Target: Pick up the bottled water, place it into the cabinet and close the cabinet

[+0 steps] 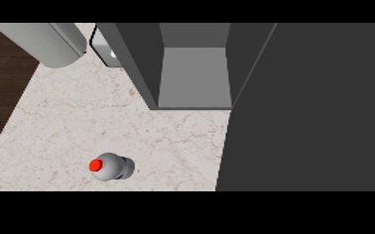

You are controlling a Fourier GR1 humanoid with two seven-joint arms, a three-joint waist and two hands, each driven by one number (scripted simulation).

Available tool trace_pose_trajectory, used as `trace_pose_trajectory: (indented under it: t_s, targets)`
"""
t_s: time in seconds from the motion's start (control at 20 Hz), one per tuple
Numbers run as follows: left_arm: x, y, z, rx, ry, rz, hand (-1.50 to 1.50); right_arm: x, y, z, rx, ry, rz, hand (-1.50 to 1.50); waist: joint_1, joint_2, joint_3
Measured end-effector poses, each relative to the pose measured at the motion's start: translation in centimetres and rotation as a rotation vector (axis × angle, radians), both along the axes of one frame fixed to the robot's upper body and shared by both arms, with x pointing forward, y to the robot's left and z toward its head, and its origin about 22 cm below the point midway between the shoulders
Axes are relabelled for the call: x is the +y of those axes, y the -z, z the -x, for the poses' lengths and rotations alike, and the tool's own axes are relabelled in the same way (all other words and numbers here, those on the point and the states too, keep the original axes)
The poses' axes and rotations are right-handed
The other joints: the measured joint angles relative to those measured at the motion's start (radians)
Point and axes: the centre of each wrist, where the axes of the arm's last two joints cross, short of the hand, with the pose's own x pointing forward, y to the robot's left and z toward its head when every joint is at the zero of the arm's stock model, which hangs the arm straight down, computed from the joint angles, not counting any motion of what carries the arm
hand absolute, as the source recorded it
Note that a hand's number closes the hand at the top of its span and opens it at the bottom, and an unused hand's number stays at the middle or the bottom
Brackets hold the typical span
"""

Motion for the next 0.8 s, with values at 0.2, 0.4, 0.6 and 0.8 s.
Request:
trace_pose_trajectory:
  t_s: [0.2, 0.4, 0.6, 0.8]
  targets:
    - [-0.4, 0.6, -0.4, -0.007, 0.003, 0.018, -1.5, 0.1, 0.0, 0.0, 0.008, -0.002, 0.004, -1.5, -0.003, 0.001, 0.0]
    - [-0.6, 1.0, -1.3, 0.007, -0.008, -0.002, -1.5, 0.1, -0.2, 0.0, 0.01, -0.001, 0.013, -1.5, -0.009, 0.001, 0.0]
    - [-1.6, 2.2, -2.5, 0.009, -0.022, -0.053, -1.5, 0.1, 0.0, 0.1, 0.008, -0.001, 0.019, -1.5, -0.012, 0.002, 0.0]
    - [-2.2, 3.4, -4.3, 0.019, -0.055, -0.107, -1.5, 0.3, -0.5, -0.1, 0.006, -0.003, 0.017, -1.5, -0.014, 0.003, 0.0]
